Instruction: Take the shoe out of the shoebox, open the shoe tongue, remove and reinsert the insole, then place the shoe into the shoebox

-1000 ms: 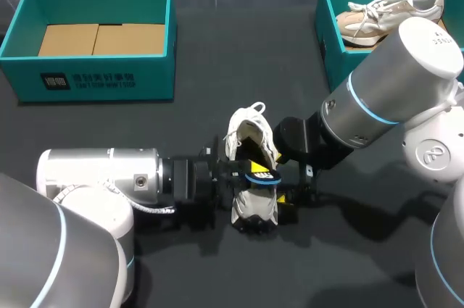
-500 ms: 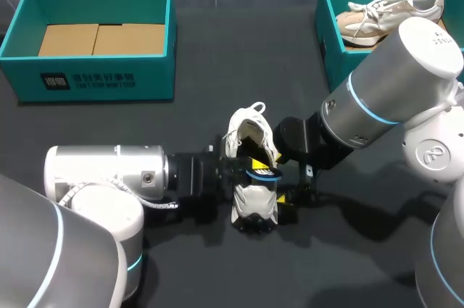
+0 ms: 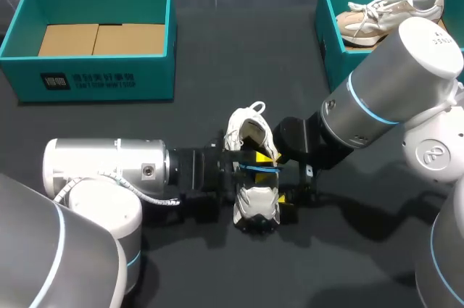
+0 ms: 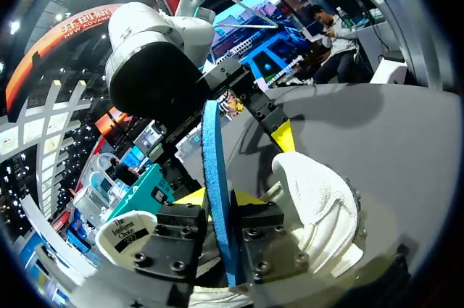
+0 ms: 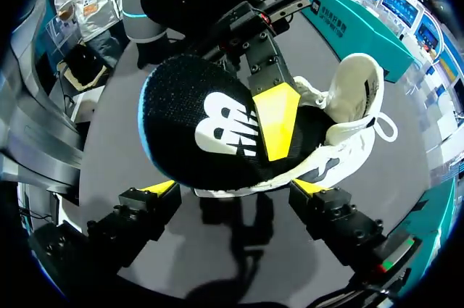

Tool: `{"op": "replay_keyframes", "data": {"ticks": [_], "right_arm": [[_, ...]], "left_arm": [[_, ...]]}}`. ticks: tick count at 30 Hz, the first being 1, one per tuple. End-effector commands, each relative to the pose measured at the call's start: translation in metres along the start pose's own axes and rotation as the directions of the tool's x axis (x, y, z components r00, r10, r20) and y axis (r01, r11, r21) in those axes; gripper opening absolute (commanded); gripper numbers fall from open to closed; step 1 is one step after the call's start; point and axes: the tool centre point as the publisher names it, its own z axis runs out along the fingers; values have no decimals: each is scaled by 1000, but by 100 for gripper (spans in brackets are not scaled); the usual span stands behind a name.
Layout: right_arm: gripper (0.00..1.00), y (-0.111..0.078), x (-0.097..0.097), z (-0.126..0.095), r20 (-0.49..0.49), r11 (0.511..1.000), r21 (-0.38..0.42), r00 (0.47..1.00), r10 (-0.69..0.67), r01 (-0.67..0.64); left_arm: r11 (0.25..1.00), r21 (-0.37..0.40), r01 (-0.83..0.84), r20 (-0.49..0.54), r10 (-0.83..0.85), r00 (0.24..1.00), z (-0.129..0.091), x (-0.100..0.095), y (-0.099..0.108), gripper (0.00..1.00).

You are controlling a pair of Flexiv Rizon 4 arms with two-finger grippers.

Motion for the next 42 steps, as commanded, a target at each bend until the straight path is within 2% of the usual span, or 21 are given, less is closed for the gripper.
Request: {"op": "replay_keyframes", "data": {"ticks": [1,7,8,9,10,20,30,37,40,42], "right_arm": [[100,0,1,1,2,1000,-1,1000,-1,1],[100,0,1,1,2,1000,-1,1000,-1,1],[100,0,1,1,2,1000,-1,1000,-1,1],[100,0,1,1,2,1000,-1,1000,-1,1],[100,0,1,1,2,1000,-1,1000,-1,1],[100,0,1,1,2,1000,-1,1000,-1,1],[100,0,1,1,2,1000,-1,1000,-1,1],[100,0,1,1,2,1000,-1,1000,-1,1],[100,0,1,1,2,1000,-1,1000,-1,1],[100,0,1,1,2,1000,-1,1000,-1,1]], "left_arm": [[1000,3,-6,-3,6,1000,-14,-1,-11,24],[1000,17,-9,-22,9,1000,-17,0,-19,25],[1000,16,-10,-24,10,1000,-16,1,-19,23],[1000,17,-10,-25,10,1000,-15,1,-19,8],[1000,18,-10,-29,10,1000,-14,2,-19,0],[997,-15,-78,-71,76,995,4,10,6,0],[986,-106,-126,-80,118,990,5,7,33,0],[995,-69,-69,-63,65,996,-5,0,20,0],[998,-39,-48,-65,45,997,-9,0,9,18],[999,-23,-41,-70,39,997,-11,0,2,24]]}}
